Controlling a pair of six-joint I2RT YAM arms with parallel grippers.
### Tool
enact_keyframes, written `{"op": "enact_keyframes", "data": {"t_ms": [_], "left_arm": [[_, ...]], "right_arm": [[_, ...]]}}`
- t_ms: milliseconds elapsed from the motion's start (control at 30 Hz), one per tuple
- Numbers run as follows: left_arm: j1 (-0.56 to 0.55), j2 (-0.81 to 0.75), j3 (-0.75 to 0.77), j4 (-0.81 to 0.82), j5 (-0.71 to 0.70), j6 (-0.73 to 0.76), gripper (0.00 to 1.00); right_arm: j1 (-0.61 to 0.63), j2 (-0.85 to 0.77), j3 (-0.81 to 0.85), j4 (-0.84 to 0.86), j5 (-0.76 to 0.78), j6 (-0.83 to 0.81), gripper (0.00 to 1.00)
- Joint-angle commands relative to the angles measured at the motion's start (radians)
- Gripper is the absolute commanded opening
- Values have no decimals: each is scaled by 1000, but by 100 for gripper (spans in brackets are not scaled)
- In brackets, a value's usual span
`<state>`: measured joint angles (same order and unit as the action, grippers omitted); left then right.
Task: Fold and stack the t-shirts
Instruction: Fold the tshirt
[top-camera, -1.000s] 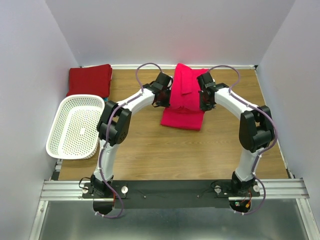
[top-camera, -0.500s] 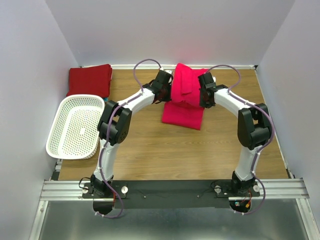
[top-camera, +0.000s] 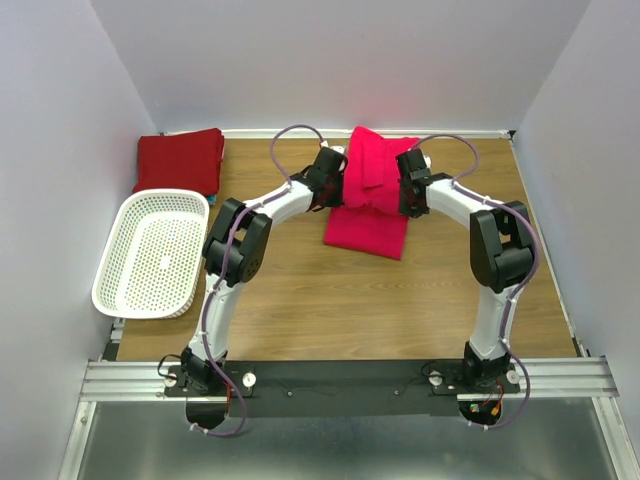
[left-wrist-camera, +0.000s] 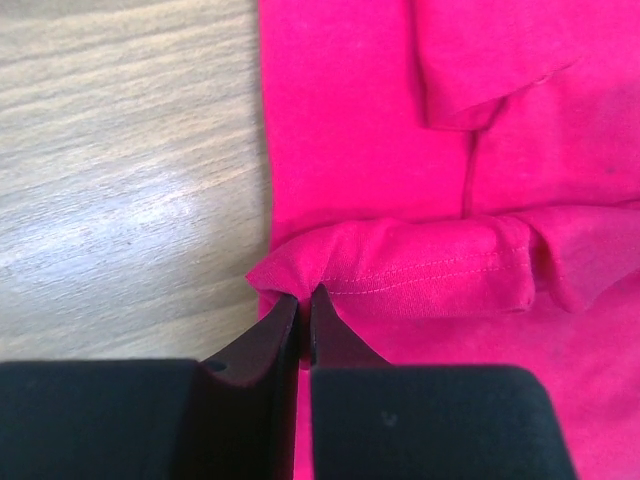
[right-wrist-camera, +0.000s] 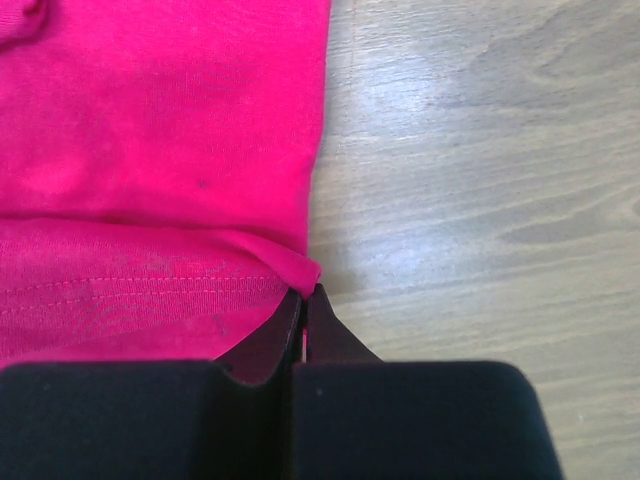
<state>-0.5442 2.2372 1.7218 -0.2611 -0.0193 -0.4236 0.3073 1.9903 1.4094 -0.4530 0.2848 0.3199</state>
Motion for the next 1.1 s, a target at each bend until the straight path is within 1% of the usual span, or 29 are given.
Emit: {"op": "enact_keyframes", "data": {"t_ms": [0,33,100,567,633,667,733,767,833,867,933,1067], "left_arm": [[10,9,-5,28,-80,-14,13],[10,-1,-10,31,-85,-17,17],[10,-11,-24,39,-91,-23,19],[12,-50,-70,63,-126,-55,16],[10,-51,-76,66,-128,-55,16],[10,-53,-70,59,-131,-60,21],[10,-60,-65,39,-131,-67,35],[12,-79,-67,39,-128,-72,50],[12,-105,-74,37,-125,-83,63],[10,-138,-76,33,-123,-86,69],[10,-177,-82,13,-111,-96,72],[-2,-292,-134,-17,-87,-122,72]], "right_arm": [[-11,30,-13,37,42,-18,6],[-11,28,-12,40,42,-25,7],[-11,25,-7,43,34,-33,8],[-11,-2,7,54,30,-54,8],[-11,5,10,59,28,-61,9],[-11,8,11,59,28,-64,11],[-11,7,13,56,22,-73,16],[-11,-7,11,56,17,-76,23],[-11,-25,11,57,-2,-81,33],[-10,-50,13,57,-13,-91,40],[-7,-76,13,57,-51,-96,45],[24,-148,0,57,-121,-84,46]]}}
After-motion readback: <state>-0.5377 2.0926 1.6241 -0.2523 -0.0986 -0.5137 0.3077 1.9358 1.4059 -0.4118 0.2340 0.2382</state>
